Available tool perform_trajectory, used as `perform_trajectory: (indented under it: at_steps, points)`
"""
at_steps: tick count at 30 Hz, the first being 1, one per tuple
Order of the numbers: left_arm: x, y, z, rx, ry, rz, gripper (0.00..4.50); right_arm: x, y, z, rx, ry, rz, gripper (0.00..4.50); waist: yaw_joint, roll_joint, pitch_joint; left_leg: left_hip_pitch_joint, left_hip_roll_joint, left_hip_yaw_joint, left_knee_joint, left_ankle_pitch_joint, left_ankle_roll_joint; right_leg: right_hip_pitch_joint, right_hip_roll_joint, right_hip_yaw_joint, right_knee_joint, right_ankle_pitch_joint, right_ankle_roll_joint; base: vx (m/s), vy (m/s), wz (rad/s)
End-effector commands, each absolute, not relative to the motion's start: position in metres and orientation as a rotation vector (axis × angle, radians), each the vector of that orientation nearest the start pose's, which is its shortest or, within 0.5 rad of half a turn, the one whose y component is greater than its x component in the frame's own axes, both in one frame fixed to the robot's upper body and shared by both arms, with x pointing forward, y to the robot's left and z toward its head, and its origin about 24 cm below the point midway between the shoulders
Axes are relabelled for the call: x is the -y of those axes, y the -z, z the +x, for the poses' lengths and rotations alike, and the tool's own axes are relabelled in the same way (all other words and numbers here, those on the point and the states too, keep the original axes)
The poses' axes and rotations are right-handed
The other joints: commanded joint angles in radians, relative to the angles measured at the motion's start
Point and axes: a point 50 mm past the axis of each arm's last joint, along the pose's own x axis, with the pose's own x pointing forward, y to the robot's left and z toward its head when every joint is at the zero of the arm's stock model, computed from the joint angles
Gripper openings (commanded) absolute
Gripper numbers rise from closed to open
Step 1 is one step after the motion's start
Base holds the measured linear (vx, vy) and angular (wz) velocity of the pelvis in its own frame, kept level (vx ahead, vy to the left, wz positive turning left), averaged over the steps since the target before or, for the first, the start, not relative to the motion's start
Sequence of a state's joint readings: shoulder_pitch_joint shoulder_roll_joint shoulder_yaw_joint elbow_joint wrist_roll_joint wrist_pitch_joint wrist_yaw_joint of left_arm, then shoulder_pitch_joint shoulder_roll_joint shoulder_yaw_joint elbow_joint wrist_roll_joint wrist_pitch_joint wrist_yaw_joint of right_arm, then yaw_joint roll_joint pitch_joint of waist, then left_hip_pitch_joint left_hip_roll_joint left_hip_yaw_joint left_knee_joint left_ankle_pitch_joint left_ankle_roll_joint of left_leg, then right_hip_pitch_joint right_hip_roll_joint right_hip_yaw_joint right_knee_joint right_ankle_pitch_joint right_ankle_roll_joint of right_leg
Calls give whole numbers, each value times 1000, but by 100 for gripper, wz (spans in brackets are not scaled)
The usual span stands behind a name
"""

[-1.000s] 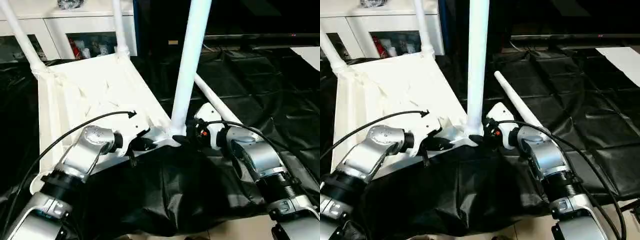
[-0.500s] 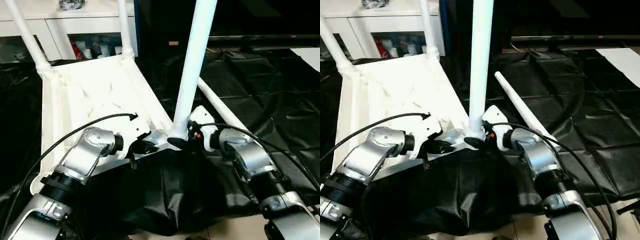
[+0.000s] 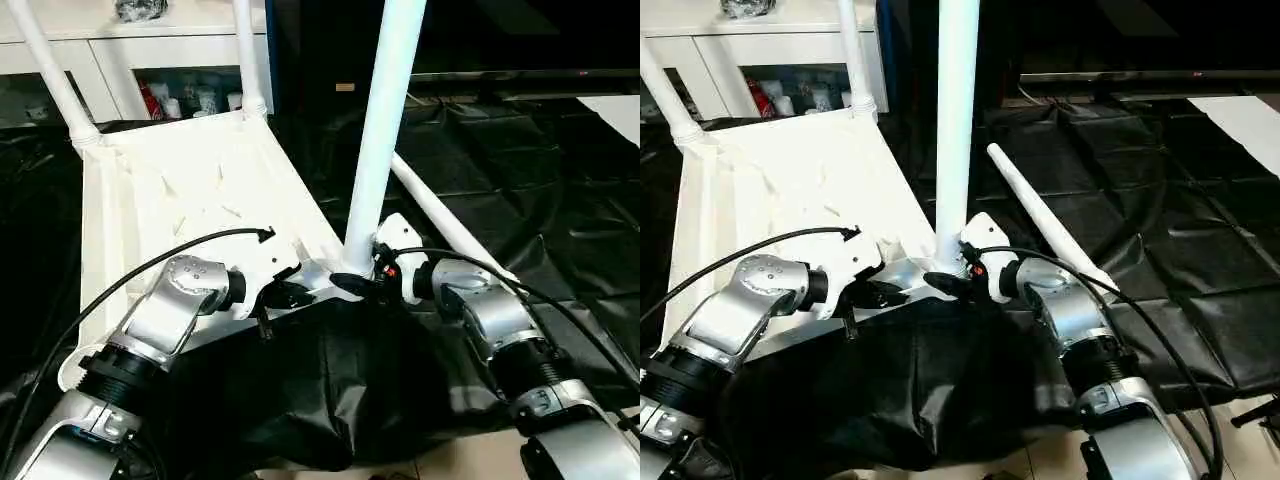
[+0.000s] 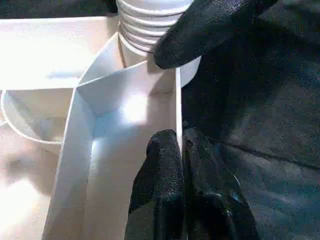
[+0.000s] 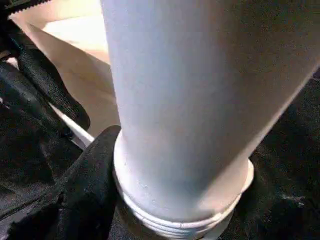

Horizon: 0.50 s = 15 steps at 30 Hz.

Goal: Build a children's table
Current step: Rotate leg to tighten

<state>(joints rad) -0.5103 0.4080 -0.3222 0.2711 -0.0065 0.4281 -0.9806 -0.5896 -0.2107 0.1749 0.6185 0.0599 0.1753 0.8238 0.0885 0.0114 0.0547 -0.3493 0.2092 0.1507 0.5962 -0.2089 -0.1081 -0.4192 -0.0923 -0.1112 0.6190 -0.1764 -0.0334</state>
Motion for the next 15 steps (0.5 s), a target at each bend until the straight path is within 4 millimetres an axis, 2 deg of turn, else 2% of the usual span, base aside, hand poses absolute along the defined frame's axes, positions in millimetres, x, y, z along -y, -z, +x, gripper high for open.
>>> perform_trajectory:
  at_steps: [1,4,6,7,8,11,14,15]
  points:
    - [-115,-72,310,-438,1135,376,0,109,-44,334,-344,-905,-114,276,-1,0,-76,-11,10,12,-60,-44,64,82,-50,57,-56,-80,-235,0,0,0]
    - [-108,-71,319,-429,1059,354,0,103,-35,336,-359,-822,-69,275,-2,1,-75,-11,10,12,-60,-57,59,80,-49,56,-59,-109,-223,0,0,0]
    - [-96,-69,331,-423,944,315,0,91,-25,339,-388,-684,-24,275,-4,1,-71,-6,8,15,-63,-95,35,75,-49,56,-73,-186,-202,0,0,0]
    - [-96,-69,331,-423,944,315,0,91,-25,339,-388,-684,-24,275,-3,1,-72,-4,8,13,-65,-105,22,76,-50,55,-75,-218,-189,0,0,0]
    - [-91,-68,333,-423,917,301,0,88,-22,341,-399,-634,-13,275,-2,0,-73,-6,7,11,-65,-105,20,78,-51,54,-75,-226,-183,0,0,0]
    - [-75,-67,338,-421,870,266,0,72,-20,345,-412,-509,38,275,-7,2,-72,-8,6,11,-67,-120,16,75,-51,52,-83,-264,-160,0,0,0]
    - [-60,-67,338,-407,872,263,0,53,-23,346,-410,-509,64,275,-11,1,-72,-8,6,10,-67,-133,18,73,-49,50,-85,-271,-155,0,0,0]
    - [-60,-67,338,-407,872,263,0,53,-23,346,-410,-509,64,275,-11,1,-72,-9,6,11,-67,-136,21,73,-49,50,-86,-269,-153,0,0,0]
